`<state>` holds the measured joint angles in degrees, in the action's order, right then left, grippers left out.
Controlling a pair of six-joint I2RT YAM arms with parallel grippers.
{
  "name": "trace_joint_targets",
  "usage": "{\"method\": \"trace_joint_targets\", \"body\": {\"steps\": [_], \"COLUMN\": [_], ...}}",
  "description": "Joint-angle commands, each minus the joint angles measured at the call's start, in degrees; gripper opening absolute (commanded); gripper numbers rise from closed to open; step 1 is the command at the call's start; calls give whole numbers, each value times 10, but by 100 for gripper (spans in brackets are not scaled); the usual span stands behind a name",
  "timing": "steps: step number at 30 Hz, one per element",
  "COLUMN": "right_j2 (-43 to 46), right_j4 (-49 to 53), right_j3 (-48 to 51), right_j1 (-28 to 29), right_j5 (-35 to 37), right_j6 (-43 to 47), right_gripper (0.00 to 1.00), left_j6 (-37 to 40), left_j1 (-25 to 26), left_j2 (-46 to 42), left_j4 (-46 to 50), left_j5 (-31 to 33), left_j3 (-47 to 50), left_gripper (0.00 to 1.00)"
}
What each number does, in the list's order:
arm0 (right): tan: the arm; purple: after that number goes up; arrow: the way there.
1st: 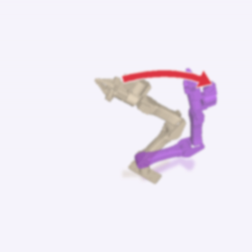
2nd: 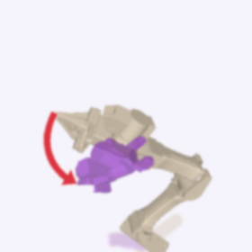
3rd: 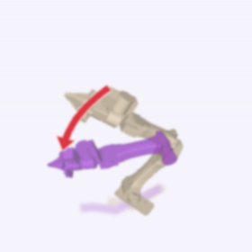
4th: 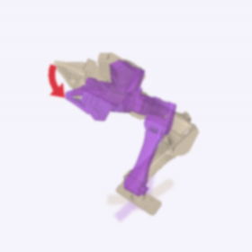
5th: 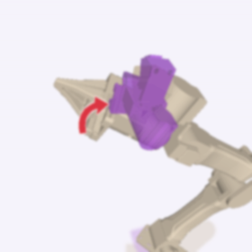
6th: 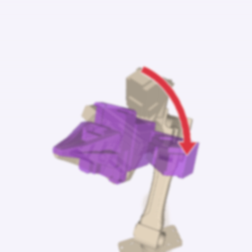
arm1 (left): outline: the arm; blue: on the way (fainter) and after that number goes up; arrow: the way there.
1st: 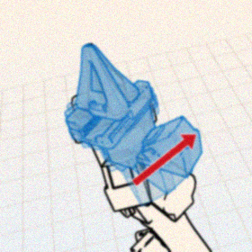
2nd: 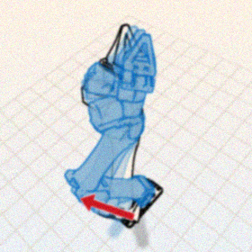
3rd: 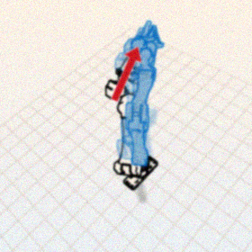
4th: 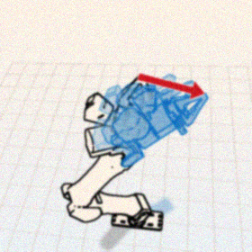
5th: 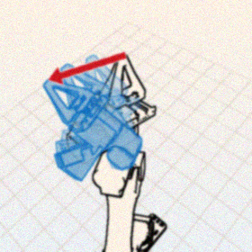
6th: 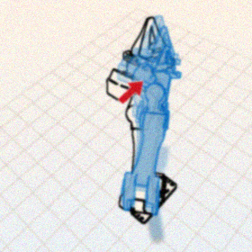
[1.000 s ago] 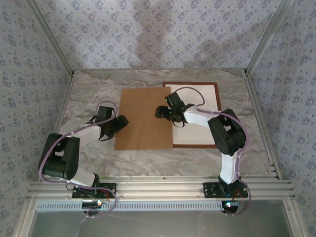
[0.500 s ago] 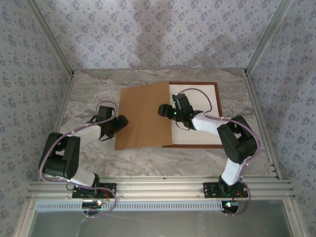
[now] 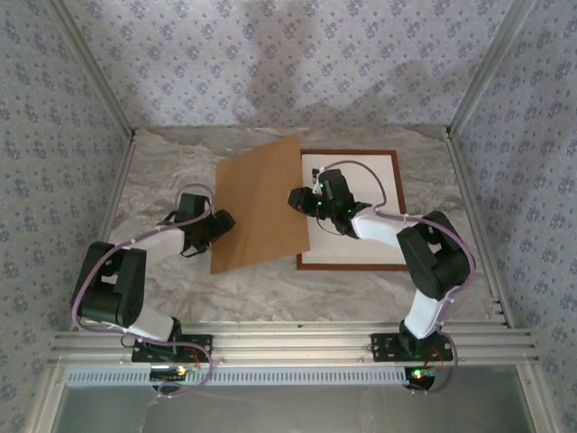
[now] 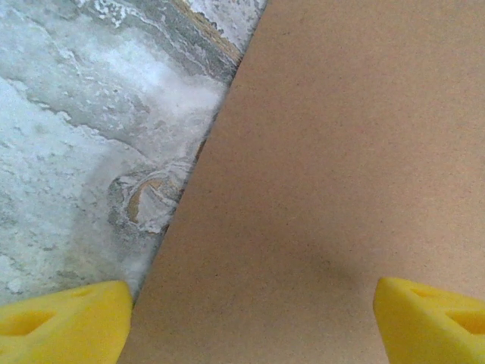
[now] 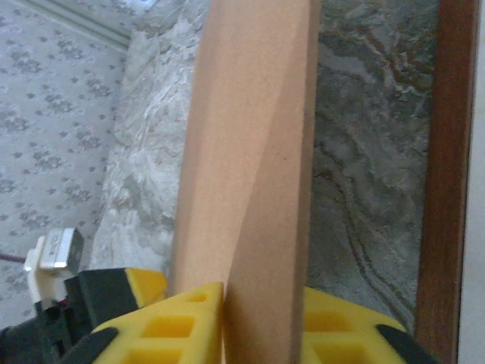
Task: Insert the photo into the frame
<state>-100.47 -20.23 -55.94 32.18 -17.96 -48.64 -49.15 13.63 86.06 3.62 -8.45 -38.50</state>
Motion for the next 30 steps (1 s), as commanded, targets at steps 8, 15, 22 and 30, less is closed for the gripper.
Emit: {"method": "trace_joint_targets", "body": {"steps": [8,15,22,30], "right_j2": [118,275,415,491], "right_j4": [83,293,353,357], "right_j3": [-27,-82,-81,-74], "right_j1": [-74,-186,-319,-451], "right_j5": [-130,-66,-1,-16], "right_j6": [54,178,218,214], "right_gripper": [0,0,0,0], "left_j6": [44,110,147,153], "left_j1": [16,82,181,255], "left_j2": [1,11,115,277], "left_j4": [45,112,164,243], "left_j5": [-31,46,87,93], "left_j3": [-69,-169,-288,-462], "left_gripper": [89,91,89,85]}}
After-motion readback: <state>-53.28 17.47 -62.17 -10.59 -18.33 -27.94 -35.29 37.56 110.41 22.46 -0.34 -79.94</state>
